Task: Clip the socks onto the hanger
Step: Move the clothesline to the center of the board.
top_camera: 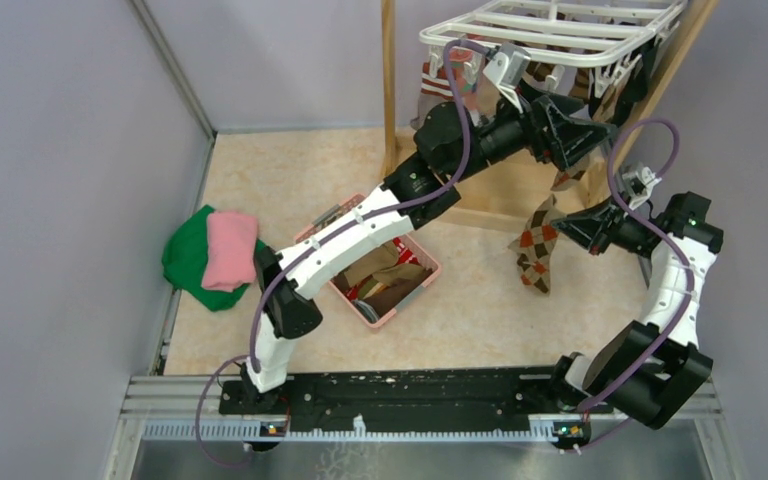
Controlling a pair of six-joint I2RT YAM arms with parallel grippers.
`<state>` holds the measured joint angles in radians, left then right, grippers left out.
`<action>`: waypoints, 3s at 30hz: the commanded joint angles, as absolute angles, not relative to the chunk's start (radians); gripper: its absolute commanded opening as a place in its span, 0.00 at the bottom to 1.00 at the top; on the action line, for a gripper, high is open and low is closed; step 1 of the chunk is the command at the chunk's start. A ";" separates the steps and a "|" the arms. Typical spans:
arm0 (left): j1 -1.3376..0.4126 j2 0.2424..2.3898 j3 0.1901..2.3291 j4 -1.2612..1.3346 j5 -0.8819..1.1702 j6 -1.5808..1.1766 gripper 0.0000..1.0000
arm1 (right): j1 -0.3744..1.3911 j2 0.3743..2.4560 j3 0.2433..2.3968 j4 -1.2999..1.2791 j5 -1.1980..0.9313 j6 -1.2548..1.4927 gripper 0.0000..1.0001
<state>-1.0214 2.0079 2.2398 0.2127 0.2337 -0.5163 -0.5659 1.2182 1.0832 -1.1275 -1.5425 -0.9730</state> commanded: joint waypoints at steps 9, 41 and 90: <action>-1.051 2.152 2.469 0.199 -0.049 -0.417 0.87 | -0.574 1.214 1.116 -1.146 -1.610 -0.967 0.00; -1.076 2.336 2.584 0.520 -0.154 -0.349 0.71 | -0.574 1.197 1.102 -1.137 -1.619 -0.940 0.00; -0.963 2.032 2.215 0.526 -0.054 -0.350 0.75 | -0.574 1.186 1.089 -1.129 -1.612 -0.948 0.00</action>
<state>-0.9638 2.0964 2.2204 0.5274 -0.1368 -0.3103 -0.5659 1.2129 1.0809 -1.1450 -1.5425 -0.9386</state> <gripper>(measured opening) 0.731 0.014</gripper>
